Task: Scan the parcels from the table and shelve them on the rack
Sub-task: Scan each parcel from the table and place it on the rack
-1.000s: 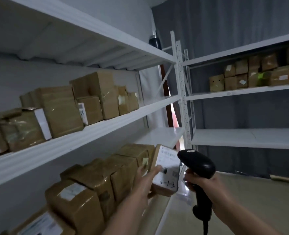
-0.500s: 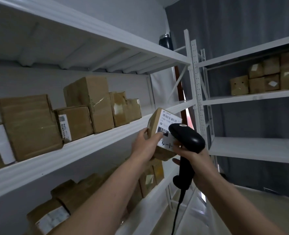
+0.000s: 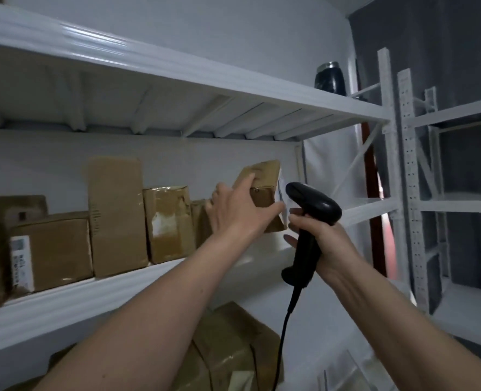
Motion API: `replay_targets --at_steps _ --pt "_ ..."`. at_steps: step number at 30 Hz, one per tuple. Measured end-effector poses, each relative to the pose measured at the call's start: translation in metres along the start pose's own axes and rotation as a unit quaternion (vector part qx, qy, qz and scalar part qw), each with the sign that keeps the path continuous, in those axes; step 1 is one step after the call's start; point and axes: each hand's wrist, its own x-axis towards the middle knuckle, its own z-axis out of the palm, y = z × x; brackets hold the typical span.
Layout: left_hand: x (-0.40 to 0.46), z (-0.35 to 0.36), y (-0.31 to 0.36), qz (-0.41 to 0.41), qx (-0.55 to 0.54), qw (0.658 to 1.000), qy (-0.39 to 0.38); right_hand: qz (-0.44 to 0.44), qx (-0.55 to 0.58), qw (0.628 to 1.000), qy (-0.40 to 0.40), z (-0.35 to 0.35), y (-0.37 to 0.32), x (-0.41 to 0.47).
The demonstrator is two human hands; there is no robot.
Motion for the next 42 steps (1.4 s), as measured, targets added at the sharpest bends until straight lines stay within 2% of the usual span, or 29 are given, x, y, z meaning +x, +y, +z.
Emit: replay_targets --at_steps 3,7,11,14,22,24,27,29,33,37,42 --pt "0.028 0.013 0.009 0.001 0.145 0.989 0.031 0.026 0.022 0.999 -0.019 -0.005 -0.006 0.041" --pt "0.050 0.035 0.017 -0.018 0.272 0.962 -0.013 0.059 0.047 0.995 -0.060 -0.009 -0.002 0.076" --pt "0.052 0.050 0.012 -0.036 0.386 0.921 -0.039 0.090 0.061 0.991 -0.082 -0.011 0.011 0.093" --pt "0.056 0.049 0.004 -0.025 0.431 0.901 -0.033 0.117 0.076 0.987 -0.085 -0.009 0.021 0.096" --pt "0.056 0.049 0.001 -0.020 0.448 0.892 -0.049 0.171 0.093 0.973 -0.124 -0.003 0.040 0.093" --pt "0.051 0.047 0.003 0.017 0.406 0.914 -0.002 0.168 0.090 0.973 -0.130 -0.005 0.043 0.090" --pt "0.029 0.039 -0.004 0.095 0.199 0.970 0.099 0.162 0.089 0.971 -0.148 -0.006 0.049 0.079" --pt "0.005 0.031 -0.012 0.103 0.096 0.982 0.128 0.165 0.102 0.967 -0.166 -0.003 0.052 0.065" --pt "-0.049 0.019 -0.039 -0.020 -0.059 0.995 0.081 0.168 0.086 0.958 -0.217 0.007 0.065 0.024" --pt "-0.114 -0.008 -0.082 -0.146 -0.140 0.979 0.029 0.187 0.051 0.944 -0.267 0.021 0.095 -0.036" --pt "-0.216 -0.066 -0.160 -0.291 -0.128 0.948 0.017 0.241 0.013 0.926 -0.290 0.055 0.143 -0.131"
